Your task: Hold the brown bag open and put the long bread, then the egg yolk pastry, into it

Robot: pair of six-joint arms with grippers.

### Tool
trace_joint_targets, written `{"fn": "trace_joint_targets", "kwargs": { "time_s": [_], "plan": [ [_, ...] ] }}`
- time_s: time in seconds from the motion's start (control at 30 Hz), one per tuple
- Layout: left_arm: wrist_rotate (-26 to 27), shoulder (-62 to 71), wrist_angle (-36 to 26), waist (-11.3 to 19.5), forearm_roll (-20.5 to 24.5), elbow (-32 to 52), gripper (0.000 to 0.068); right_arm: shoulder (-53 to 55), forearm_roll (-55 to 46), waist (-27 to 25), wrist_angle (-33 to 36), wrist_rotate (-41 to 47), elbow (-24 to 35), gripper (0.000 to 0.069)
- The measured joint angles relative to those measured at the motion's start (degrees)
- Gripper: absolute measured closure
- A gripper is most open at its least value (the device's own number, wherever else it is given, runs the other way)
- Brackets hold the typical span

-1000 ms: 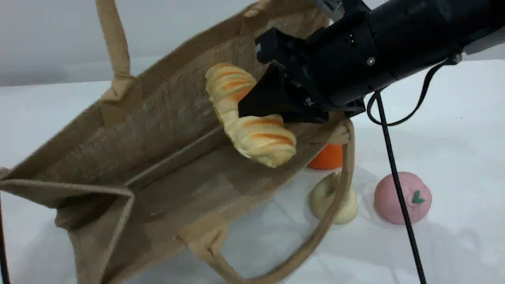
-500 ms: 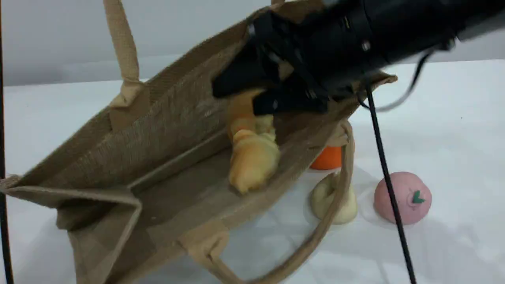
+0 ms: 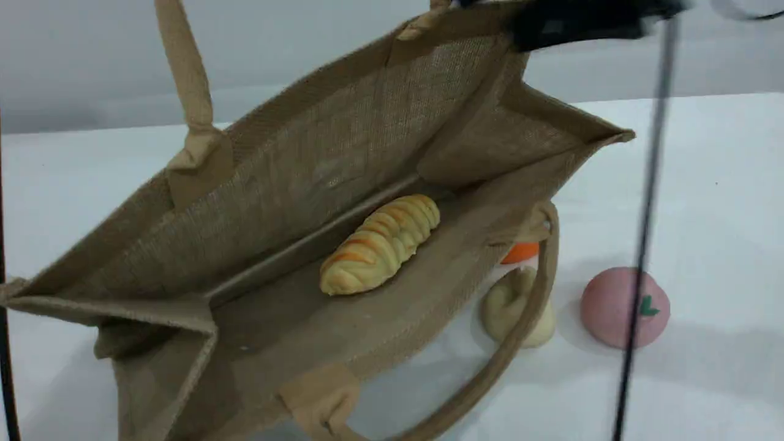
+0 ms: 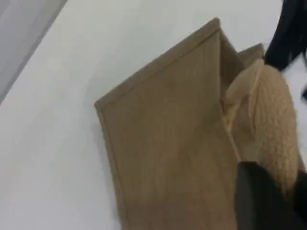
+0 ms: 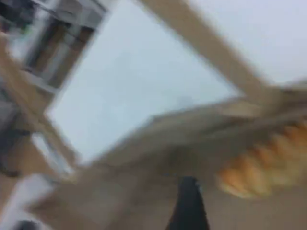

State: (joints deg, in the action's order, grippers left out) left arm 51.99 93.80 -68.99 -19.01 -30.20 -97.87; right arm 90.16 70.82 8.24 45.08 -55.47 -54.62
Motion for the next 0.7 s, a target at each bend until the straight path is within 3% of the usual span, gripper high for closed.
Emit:
{"fn": "trace_joint_targets", "kwargs": {
  "time_s": [0.17,0.3,0.53,0.7],
  "plan": [
    [-0.5,-2.13,0.1,0.0,2.21,0.0,0.0596,-0.11,-17.8,-6.96,-6.04,12.45,1.59,0.0197],
    [-0.52,-3.14,0.1,0.0,2.21,0.0,0.0596,2.12,-26.16,-8.9,-13.31,17.89,2.96,0.0197],
    [-0.9,-3.22,0.21,0.05,2.21,0.0,0.0596,11.0,-25.64,-8.78,-22.23,16.86,2.71,0.0198],
    [-0.9,-3.22,0.21,0.05,2.21,0.0,0.0596,18.45,-18.27,-5.89,-17.63,9.84,2.71,0.0199]
  ]
}}
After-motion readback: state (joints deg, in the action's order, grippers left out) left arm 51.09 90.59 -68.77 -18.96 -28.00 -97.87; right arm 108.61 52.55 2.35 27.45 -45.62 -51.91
